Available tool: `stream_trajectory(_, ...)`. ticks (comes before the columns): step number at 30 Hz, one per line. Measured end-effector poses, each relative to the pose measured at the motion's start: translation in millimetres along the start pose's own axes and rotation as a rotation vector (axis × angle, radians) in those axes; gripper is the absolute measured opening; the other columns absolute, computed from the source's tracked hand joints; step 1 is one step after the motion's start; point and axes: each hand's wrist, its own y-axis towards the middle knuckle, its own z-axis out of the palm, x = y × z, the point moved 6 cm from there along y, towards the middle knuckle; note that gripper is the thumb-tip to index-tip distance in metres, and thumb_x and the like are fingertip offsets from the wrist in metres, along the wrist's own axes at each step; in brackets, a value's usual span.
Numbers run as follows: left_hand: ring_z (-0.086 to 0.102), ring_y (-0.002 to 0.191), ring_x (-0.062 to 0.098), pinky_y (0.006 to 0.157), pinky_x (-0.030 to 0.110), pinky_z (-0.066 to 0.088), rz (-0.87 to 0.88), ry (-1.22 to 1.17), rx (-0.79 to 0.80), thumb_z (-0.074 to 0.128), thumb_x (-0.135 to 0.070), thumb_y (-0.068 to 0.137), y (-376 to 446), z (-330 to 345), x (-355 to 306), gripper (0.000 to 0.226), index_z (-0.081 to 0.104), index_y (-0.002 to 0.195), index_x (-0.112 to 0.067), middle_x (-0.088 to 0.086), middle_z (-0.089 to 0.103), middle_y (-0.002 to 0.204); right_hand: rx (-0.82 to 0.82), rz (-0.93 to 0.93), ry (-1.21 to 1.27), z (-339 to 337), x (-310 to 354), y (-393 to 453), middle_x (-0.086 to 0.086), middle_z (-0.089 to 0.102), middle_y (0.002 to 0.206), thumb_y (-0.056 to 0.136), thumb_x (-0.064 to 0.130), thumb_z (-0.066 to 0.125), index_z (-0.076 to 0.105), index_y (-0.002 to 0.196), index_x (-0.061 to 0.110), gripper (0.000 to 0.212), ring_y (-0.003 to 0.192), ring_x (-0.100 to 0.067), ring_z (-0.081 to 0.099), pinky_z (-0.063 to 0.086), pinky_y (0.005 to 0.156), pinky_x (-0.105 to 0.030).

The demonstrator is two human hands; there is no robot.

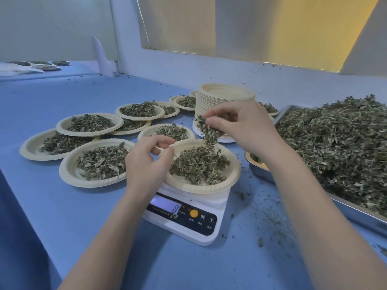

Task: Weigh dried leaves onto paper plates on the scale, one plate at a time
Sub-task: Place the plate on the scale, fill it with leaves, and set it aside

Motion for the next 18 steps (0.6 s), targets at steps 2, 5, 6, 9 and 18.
stream_trajectory(2, 0.050, 0.074, 0.005, 0.072, 0.021, 0.038, 0.079, 0.062, 0.005, 0.061, -0.019, 0.077, -1.1, 1.1, -7.3, 0.018, 0.066, 0.082, -0.035, -0.014, 0.060, 0.079, -0.006, -0.007, -0.003, -1.3, 0.3, -0.1, 0.014, 0.064, 0.071, 0.084, 0.025, 0.070, 0.071, 0.084, 0.033, 0.008, 0.076, -0.017, 0.064, 0.049, 0.076, -0.030)
stream_trajectory(5, 0.049, 0.081, 0.009, 0.077, 0.011, 0.034, 0.239, 0.187, 0.039, 0.064, -0.008, 0.079, -2.1, 8.3, -28.3, 0.020, 0.069, 0.091, -0.022, -0.010, 0.059, 0.082, -0.002, -0.013, -0.001, -2.9, 0.0, 0.2, 0.017, 0.062, 0.069, 0.084, 0.025, 0.070, 0.071, 0.085, 0.031, 0.007, 0.073, -0.013, 0.064, 0.049, 0.072, -0.024)
stream_trajectory(6, 0.049, 0.083, 0.010, 0.080, 0.012, 0.034, 0.288, 0.210, 0.052, 0.064, -0.007, 0.078, -1.3, 11.9, -36.7, 0.021, 0.069, 0.094, -0.018, -0.009, 0.059, 0.084, -0.004, -0.013, 0.011, -4.5, -0.3, 0.6, 0.017, 0.062, 0.068, 0.084, 0.024, 0.070, 0.072, 0.086, 0.030, 0.006, 0.073, -0.013, 0.064, 0.049, 0.071, -0.023)
stream_trajectory(9, 0.050, 0.086, 0.011, 0.084, 0.023, 0.036, 0.338, 0.210, 0.092, 0.066, -0.006, 0.078, 2.3, 25.9, -59.0, 0.026, 0.068, 0.101, -0.016, -0.006, 0.060, 0.087, -0.018, -0.007, 0.034, -11.9, -3.6, 1.0, 0.017, 0.062, 0.069, 0.085, 0.023, 0.070, 0.073, 0.091, 0.026, 0.007, 0.074, -0.014, 0.064, 0.049, 0.071, -0.019)
stream_trajectory(18, 0.048, 0.096, 0.010, 0.081, 0.021, 0.033, 0.302, 0.228, 0.307, 0.062, -0.021, 0.084, 7.1, 89.2, -89.5, 0.033, 0.057, 0.116, -0.026, -0.013, 0.057, 0.096, -0.155, 0.062, -0.119, -64.9, -36.4, -1.1, 0.024, 0.054, 0.063, 0.085, 0.025, 0.069, 0.070, 0.084, 0.032, 0.007, 0.063, 0.007, 0.051, 0.033, 0.053, 0.000)
